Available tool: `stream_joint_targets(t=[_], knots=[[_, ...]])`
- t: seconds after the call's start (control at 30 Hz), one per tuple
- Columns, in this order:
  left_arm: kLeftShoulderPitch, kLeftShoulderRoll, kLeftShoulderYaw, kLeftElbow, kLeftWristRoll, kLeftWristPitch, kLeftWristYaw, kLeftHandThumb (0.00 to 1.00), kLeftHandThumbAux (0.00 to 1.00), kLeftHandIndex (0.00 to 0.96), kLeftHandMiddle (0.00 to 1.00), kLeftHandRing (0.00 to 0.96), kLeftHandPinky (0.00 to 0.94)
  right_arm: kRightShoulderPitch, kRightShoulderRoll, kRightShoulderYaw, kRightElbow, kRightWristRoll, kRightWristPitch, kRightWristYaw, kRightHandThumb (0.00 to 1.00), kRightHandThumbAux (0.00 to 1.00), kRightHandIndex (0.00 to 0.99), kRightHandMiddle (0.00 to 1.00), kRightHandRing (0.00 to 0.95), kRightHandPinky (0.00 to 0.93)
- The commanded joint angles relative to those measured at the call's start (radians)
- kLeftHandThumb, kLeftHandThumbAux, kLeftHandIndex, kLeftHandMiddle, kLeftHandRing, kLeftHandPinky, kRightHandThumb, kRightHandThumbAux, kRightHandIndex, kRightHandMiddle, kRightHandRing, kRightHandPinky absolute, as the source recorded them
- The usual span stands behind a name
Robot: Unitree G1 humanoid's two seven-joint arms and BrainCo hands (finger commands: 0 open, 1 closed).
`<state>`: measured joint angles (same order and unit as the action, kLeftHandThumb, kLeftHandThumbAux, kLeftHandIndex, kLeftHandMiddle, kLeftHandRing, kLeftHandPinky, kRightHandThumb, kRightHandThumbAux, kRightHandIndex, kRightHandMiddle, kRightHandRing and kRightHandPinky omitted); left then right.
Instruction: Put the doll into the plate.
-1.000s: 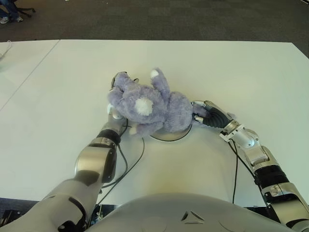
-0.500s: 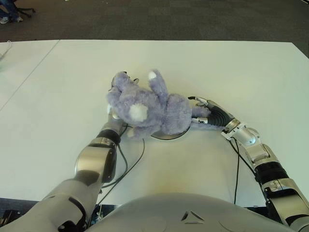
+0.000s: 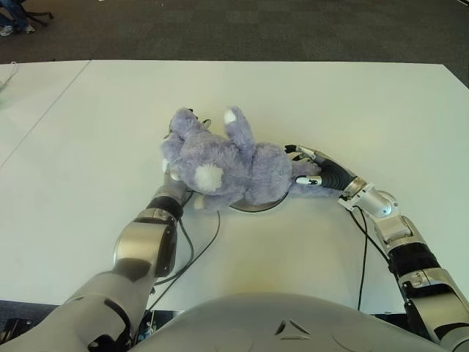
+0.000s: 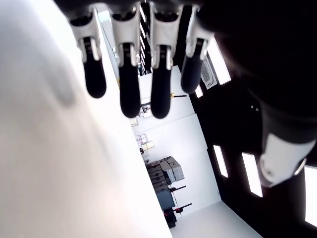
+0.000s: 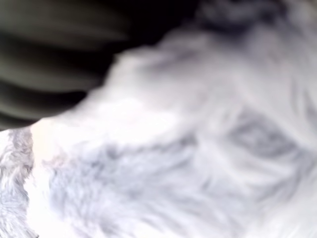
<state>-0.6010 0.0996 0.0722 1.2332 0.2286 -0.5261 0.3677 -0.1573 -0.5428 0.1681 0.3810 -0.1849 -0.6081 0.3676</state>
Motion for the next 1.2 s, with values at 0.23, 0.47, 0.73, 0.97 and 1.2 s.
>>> stream_joint_targets(t=[0.23,0.47,0.73,0.97,1.2], knots=[[0.192,-0.056,-0.007,0.128,0.001,0.119,-0.020,0.000,0.613,0.265,0.359,0.350,0.294,-0.007,0.019,-0.008,0.004,0.057,-0.005,0.048,0.072,0.264,0.000,0.000,0.000,0.000],[0.193,-0.058,-0.015,0.127,0.013,0.112,0.008,0.000,0.600,0.261,0.350,0.340,0.292,-0.083,-0.007,-0.055,0.067,0.132,0.004,0.112,0.044,0.262,0.000,0.000,0.000,0.000],[0.194,-0.056,-0.032,0.128,0.028,0.110,0.027,0.000,0.575,0.270,0.341,0.336,0.306,-0.271,0.005,-0.141,0.265,0.292,0.088,0.266,0.015,0.277,0.000,0.000,0.000,0.000],[0.197,-0.052,-0.034,0.129,0.030,0.109,0.035,0.000,0.582,0.277,0.345,0.345,0.331,-0.324,0.025,-0.233,0.352,0.442,0.135,0.396,0.014,0.310,0.000,0.000,0.000,0.000],[0.196,-0.054,-0.036,0.128,0.032,0.103,0.035,0.000,0.589,0.274,0.350,0.351,0.310,-0.397,0.015,-0.320,0.372,0.567,0.265,0.496,0.010,0.357,0.000,0.000,0.000,0.000]])
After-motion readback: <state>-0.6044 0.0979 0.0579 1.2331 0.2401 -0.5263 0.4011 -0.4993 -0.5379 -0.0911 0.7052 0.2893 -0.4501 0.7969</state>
